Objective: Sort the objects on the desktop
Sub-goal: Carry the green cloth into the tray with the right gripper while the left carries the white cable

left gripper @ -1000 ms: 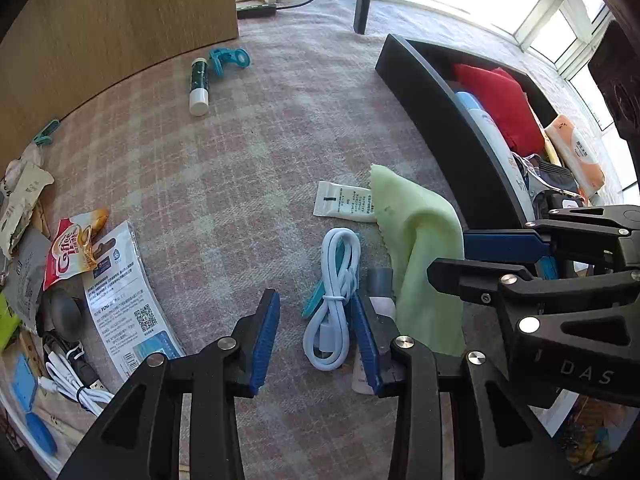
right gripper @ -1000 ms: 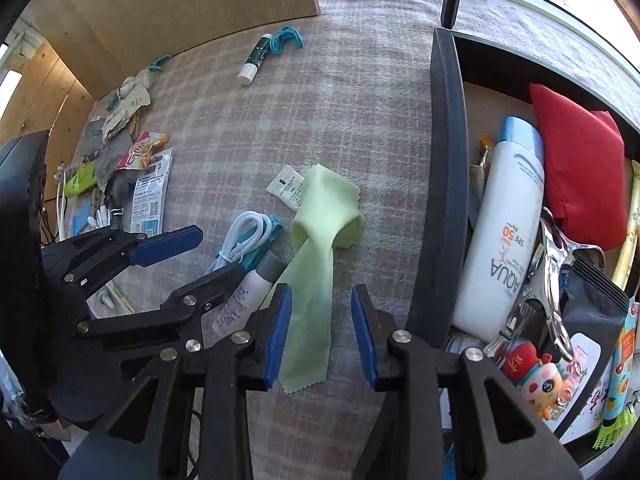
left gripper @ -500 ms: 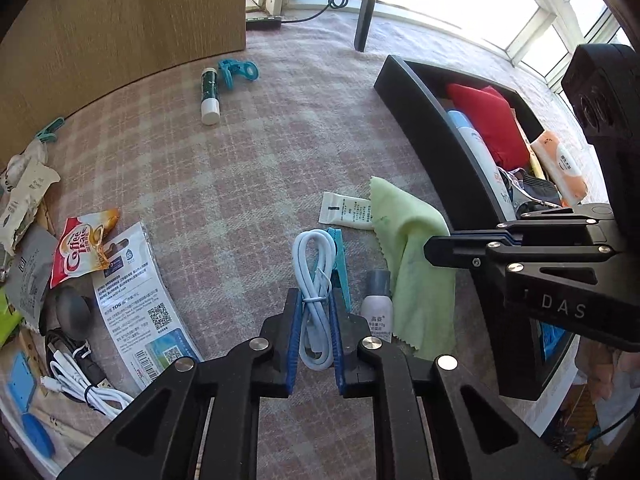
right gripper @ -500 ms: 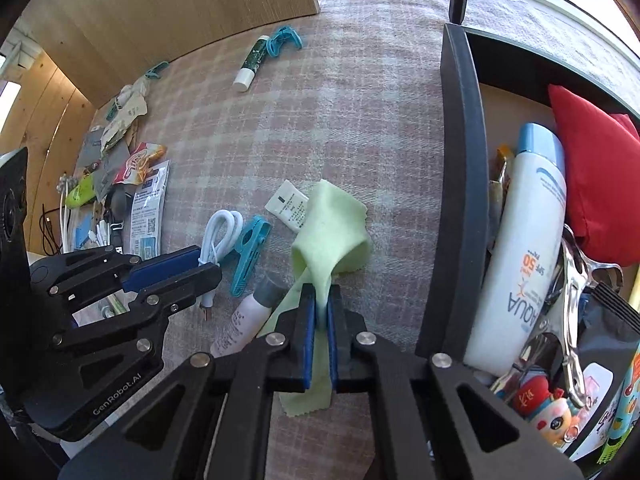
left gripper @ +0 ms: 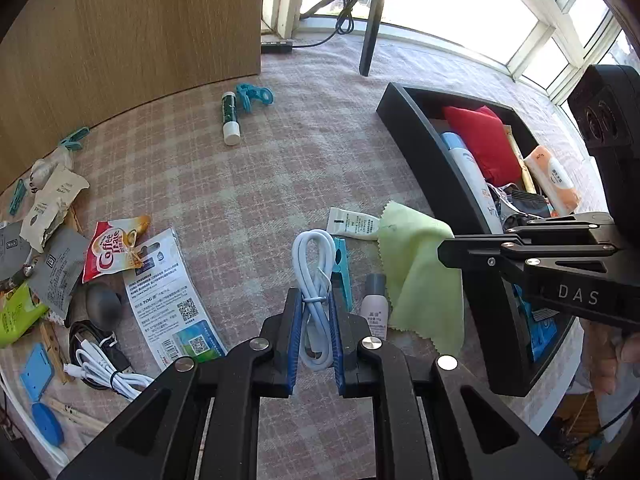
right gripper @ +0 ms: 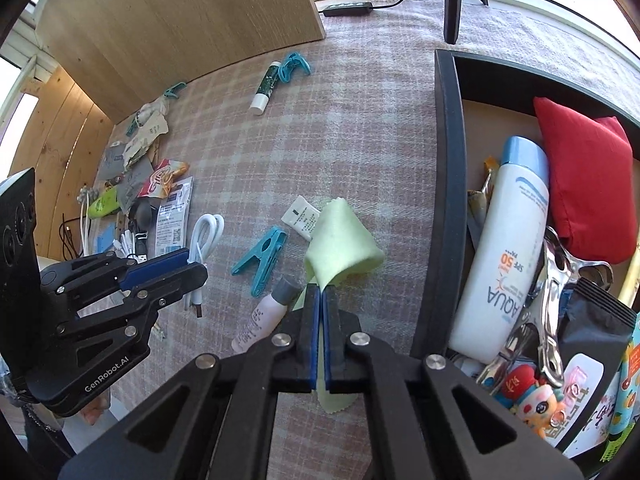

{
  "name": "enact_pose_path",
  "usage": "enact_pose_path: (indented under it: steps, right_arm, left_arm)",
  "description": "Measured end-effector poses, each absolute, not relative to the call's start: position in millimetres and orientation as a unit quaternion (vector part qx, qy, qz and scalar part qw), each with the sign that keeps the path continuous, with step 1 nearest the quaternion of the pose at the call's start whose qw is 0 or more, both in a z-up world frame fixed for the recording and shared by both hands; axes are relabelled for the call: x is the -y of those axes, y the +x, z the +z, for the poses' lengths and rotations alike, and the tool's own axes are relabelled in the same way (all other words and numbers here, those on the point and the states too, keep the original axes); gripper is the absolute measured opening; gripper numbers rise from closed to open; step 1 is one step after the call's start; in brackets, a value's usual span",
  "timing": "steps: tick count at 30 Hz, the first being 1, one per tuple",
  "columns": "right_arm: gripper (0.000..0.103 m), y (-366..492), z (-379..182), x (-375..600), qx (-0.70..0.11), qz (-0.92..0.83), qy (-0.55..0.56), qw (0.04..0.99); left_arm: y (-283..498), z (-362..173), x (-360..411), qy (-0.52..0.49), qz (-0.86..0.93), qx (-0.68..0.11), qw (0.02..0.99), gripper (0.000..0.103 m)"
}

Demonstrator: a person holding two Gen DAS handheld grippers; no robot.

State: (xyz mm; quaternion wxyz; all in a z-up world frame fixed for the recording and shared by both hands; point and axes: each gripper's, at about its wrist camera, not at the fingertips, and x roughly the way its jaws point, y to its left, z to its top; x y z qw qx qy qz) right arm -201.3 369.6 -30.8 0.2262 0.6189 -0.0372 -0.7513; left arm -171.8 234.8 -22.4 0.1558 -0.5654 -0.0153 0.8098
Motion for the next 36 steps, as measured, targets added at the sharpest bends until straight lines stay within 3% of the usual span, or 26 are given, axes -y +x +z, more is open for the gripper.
enact_pose_path:
  steps: [9, 17, 29, 30, 31, 32, 33, 34, 36]
  right_arm:
    - [0.001, -202.5, 31.2, -403.6, 0.06, -0.783, 0.576, 0.228]
    - [0.001, -222.6, 84.8, -486.8, 0.079, -0.824, 0.537, 0.162]
    - [0.002, -241.1, 85.5, -582.4, 0.09, -0.834, 0.538, 0.082]
    - [0.005, -241.6, 83.2, -586.9, 0.097, -0.831, 0.542, 0.083]
    - [0.018, -241.6, 81.0, -591.2, 0.103, -0.827, 0.547, 0.082]
    - [0.036, -241.6, 79.2, -595.8, 0.11, -0.825, 0.549, 0.078]
    - [0.044, -240.4, 78.6, -598.4, 0.114, -0.826, 0.547, 0.074]
    - [0.051, -239.0, 78.4, -600.1, 0.113, -0.829, 0.543, 0.072]
    - [0.051, -237.1, 76.9, -602.7, 0.113, -0.83, 0.542, 0.07]
  left_arm:
    - [-169.7, 23.6, -266.0, -0.534, 0.824, 0.009, 0.189, 0.012]
    - [-195.1, 58.6, -343.5, -0.509, 0.827, -0.007, 0.241, 0.012]
    - [-219.1, 63.2, -442.8, -0.501, 0.816, -0.034, 0.287, 0.015]
    - [-219.8, 63.5, -446.2, -0.502, 0.815, -0.036, 0.285, 0.027]
    - [-219.6, 64.5, -447.7, -0.502, 0.817, -0.035, 0.282, 0.047]
    - [-218.8, 66.4, -447.5, -0.496, 0.821, -0.033, 0.281, 0.052]
    - [-218.7, 67.5, -446.5, -0.493, 0.824, -0.033, 0.279, 0.054]
    - [-218.7, 68.4, -445.3, -0.493, 0.824, -0.034, 0.276, 0.054]
    - [-220.5, 68.7, -439.8, -0.494, 0.826, -0.037, 0.27, 0.053]
